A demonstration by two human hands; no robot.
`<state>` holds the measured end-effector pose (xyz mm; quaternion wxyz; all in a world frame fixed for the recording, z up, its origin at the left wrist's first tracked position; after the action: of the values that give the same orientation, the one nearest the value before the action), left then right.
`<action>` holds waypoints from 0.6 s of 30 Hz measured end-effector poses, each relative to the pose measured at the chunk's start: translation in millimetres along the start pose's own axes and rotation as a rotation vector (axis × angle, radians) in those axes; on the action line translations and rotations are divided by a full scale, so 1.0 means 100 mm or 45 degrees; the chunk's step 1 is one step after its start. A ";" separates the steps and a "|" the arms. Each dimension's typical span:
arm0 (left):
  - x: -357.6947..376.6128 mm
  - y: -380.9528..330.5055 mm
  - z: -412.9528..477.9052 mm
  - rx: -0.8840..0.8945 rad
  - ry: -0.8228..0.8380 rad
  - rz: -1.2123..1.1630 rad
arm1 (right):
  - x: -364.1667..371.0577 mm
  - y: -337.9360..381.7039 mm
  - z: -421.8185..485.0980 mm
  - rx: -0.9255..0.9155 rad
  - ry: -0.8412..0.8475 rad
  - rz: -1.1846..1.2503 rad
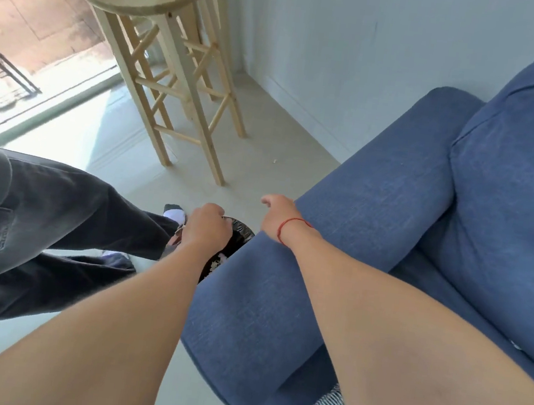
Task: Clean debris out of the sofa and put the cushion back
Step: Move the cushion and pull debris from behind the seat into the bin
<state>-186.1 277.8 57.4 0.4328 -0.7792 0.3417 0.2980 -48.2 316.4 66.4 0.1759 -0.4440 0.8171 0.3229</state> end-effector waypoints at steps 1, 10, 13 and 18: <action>0.02 -0.13 -0.04 0.019 0.015 0.029 | -0.07 -0.09 -0.05 0.010 -0.034 0.023; 0.57 -1.45 -0.34 0.296 0.144 0.072 | -0.83 -1.18 -0.51 0.120 -0.300 0.237; 0.85 -1.91 -0.54 0.401 0.188 0.149 | -1.08 -1.71 -0.68 0.184 -0.371 0.315; 1.46 -2.53 -0.89 0.574 0.287 0.246 | -1.35 -2.70 -0.96 0.333 -0.461 0.433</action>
<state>115.3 258.9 105.3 0.5242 -0.6551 0.5183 0.1657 251.9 226.1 113.9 0.3181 -0.2093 0.8699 0.3135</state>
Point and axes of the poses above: each hand's wrist, its own z-axis towards the middle knuckle, its own x-axis out of the palm, y = z × x, the point moved 3 cm from there along z, towards the middle knuckle, and after that the axes turned 10 degrees about x, right-handed, at the moved point
